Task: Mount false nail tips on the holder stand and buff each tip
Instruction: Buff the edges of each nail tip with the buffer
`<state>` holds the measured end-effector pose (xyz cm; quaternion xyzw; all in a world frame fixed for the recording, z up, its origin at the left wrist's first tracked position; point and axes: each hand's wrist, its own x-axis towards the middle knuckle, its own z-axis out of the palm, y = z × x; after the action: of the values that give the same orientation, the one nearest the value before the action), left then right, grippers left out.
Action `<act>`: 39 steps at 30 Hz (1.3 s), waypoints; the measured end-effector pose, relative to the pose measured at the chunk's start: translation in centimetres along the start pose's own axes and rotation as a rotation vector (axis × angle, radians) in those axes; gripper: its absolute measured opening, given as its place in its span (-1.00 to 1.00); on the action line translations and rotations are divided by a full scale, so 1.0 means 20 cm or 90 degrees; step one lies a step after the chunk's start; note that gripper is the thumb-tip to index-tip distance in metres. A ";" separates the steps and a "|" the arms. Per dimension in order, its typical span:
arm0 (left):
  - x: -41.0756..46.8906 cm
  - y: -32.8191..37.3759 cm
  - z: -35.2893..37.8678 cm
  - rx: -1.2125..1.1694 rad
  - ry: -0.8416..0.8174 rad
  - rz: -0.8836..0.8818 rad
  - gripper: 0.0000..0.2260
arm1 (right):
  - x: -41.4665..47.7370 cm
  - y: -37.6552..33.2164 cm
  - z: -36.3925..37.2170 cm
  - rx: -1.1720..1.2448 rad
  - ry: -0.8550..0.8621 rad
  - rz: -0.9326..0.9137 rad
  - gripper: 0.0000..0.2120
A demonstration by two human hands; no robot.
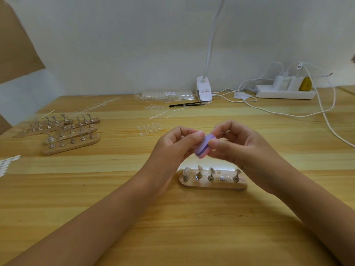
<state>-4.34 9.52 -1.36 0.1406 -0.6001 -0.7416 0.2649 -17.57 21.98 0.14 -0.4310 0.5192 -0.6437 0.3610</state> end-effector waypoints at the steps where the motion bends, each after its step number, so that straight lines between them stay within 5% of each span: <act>1: 0.00 0.00 0.00 -0.002 0.001 -0.002 -0.85 | 0.00 0.01 0.01 -0.013 -0.014 0.003 -0.74; 14: 0.00 0.01 0.00 -0.017 0.016 -0.012 -0.92 | 0.00 -0.02 0.01 -0.019 0.100 -0.080 -0.70; 18: 0.00 0.00 0.00 0.000 0.006 -0.004 -0.83 | -0.01 0.00 0.04 -0.057 0.015 -0.056 -0.70; 22: 0.00 0.01 0.00 0.002 0.018 -0.009 -0.85 | 0.00 -0.02 0.02 -0.026 0.095 -0.093 -0.74; 26: 0.00 0.00 0.00 -0.018 0.013 -0.014 -0.83 | -0.01 -0.01 0.02 -0.061 0.031 -0.053 -0.71; 30: 0.00 0.00 0.00 -0.020 0.002 -0.002 -0.86 | -0.01 -0.02 0.02 -0.051 0.088 -0.068 -0.74; 34: 0.00 -0.01 0.00 -0.008 -0.002 0.004 -0.82 | -0.02 0.00 0.05 -0.090 -0.014 -0.035 -0.72; 39: 0.01 0.00 -0.01 -0.024 0.028 0.007 -0.78 | -0.01 -0.02 0.03 -0.068 0.099 -0.080 -0.74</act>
<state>-4.38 9.17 -1.38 0.1484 -0.5805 -0.7482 0.2849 -16.94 21.96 0.52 -0.4301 0.5513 -0.6678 0.2554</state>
